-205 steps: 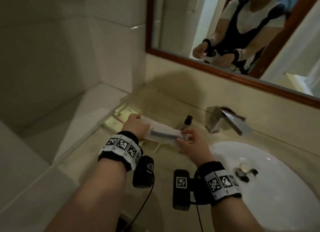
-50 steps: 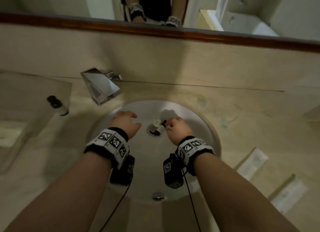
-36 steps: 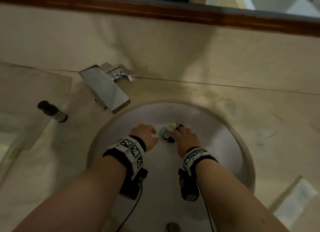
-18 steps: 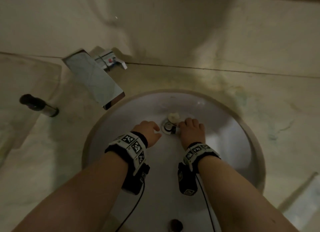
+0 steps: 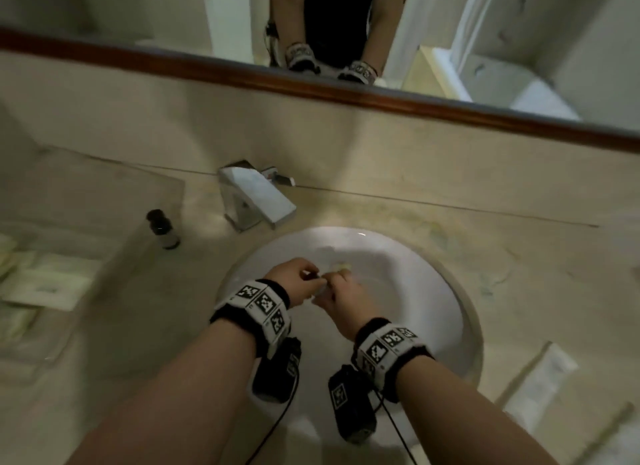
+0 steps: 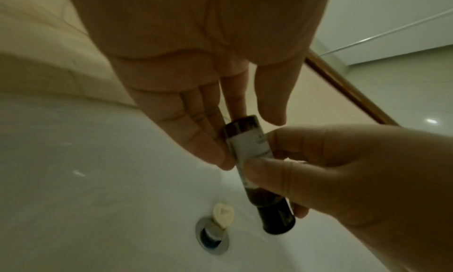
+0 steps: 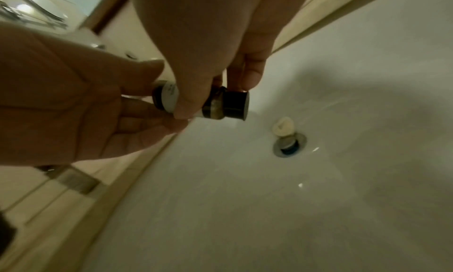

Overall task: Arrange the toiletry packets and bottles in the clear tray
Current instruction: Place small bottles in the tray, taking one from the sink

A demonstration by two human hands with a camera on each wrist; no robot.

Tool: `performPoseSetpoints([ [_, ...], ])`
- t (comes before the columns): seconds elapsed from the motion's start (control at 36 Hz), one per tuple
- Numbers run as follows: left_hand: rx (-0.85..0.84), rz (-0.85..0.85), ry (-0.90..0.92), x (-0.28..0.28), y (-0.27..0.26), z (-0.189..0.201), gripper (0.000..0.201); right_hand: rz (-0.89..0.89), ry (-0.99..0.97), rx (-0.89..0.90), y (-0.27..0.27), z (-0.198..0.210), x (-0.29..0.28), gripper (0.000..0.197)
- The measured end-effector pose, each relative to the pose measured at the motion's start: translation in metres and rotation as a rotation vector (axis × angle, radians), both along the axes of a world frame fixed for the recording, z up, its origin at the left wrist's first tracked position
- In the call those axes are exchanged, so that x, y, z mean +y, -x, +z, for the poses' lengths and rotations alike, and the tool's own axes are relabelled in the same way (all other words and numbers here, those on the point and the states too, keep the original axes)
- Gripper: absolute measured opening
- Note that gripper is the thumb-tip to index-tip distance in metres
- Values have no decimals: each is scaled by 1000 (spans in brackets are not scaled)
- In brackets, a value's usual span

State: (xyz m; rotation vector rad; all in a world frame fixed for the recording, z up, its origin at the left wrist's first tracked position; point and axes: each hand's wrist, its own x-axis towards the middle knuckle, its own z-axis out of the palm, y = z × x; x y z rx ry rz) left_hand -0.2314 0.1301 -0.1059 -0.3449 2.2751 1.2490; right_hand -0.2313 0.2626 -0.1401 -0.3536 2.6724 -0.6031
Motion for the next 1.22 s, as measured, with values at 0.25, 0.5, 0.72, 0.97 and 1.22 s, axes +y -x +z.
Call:
performPoseSetpoints([
  [0.25,126,102,-68,-73,-59,39,24,114,84,122,-49,44,-69,39],
  [0.5,168,216,55,-177,-111,64,25,258,152,180,-84,62,-167,36],
  [0.72,195,461,-10,-271,-152,56,10,383,169,204,-110,61,-262,37],
  [0.97,225,622,83,-351,-175,38,23,360,32,243,-120,42,-323,32],
  [1.22,158,426,140,-351,-164,28,26,262,-37,211,-115,26,-341,34],
])
